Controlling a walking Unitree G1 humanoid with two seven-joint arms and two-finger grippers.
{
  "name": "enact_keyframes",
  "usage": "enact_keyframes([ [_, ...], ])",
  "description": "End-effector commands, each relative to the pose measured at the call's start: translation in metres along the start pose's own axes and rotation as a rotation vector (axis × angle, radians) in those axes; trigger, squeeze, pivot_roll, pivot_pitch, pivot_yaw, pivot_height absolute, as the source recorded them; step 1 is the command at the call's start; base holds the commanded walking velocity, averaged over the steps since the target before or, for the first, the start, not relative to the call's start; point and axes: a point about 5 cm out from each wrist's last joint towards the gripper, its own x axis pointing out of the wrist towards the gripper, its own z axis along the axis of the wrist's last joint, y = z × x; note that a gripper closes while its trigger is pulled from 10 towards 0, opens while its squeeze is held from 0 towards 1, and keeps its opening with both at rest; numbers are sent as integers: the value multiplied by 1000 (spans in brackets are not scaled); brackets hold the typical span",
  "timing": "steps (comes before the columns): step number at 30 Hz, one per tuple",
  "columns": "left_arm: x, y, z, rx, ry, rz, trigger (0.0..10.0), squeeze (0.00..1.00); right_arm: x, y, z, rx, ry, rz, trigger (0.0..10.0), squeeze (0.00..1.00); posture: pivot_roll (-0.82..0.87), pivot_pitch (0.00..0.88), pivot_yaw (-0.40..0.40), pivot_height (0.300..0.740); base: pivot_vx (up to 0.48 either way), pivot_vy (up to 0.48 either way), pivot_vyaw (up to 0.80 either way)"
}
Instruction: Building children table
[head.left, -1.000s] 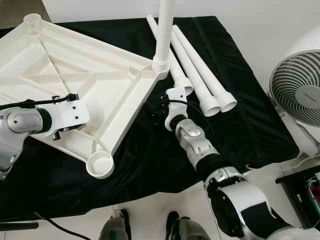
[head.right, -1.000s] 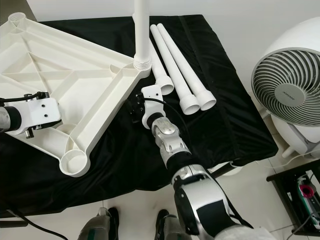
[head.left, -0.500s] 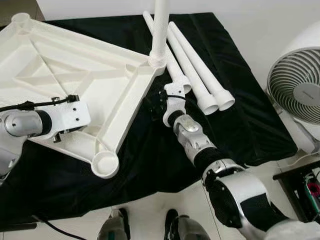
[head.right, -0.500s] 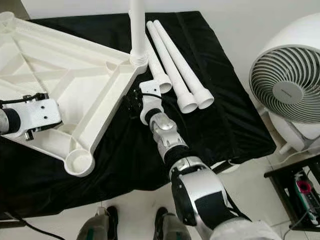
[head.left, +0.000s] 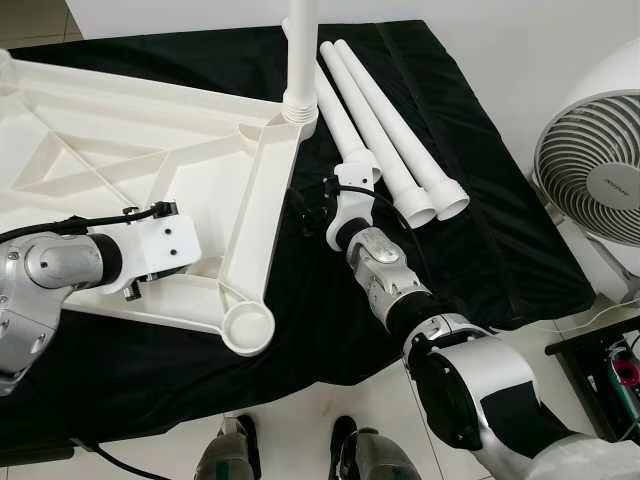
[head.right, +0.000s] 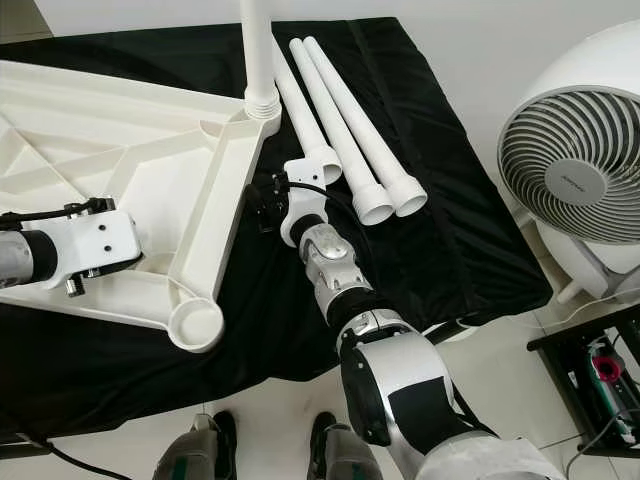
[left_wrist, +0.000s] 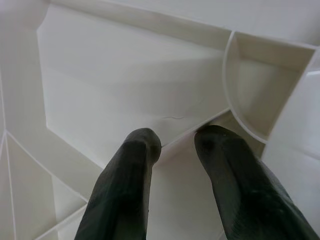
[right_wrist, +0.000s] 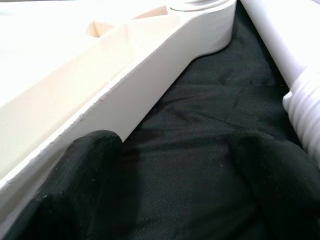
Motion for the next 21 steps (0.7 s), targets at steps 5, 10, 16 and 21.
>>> enact_keyframes([
  [5, 28, -62, 52, 12, -272, -444, 10000, 0, 10, 66, 5, 6, -20, 317, 10000, 0, 150, 302, -66, 740, 0, 0, 0],
  [10, 29, -61, 56, 7, -280, -436, 10000, 0, 11, 71, 5, 21, -19, 343, 10000, 0, 151, 302, -64, 740, 0, 0, 0],
  [16, 29, -58, 59, 8, -284, -427, 10000, 0, 11, 76, 6, 19, -22, 378, 10000, 0, 151, 301, -63, 740, 0, 0, 0],
  [21, 32, -46, 33, 24, -150, -357, 10000, 0, 10, 63, 6, 5, -43, 294, 10000, 0, 153, 295, -69, 740, 0, 0, 0],
])
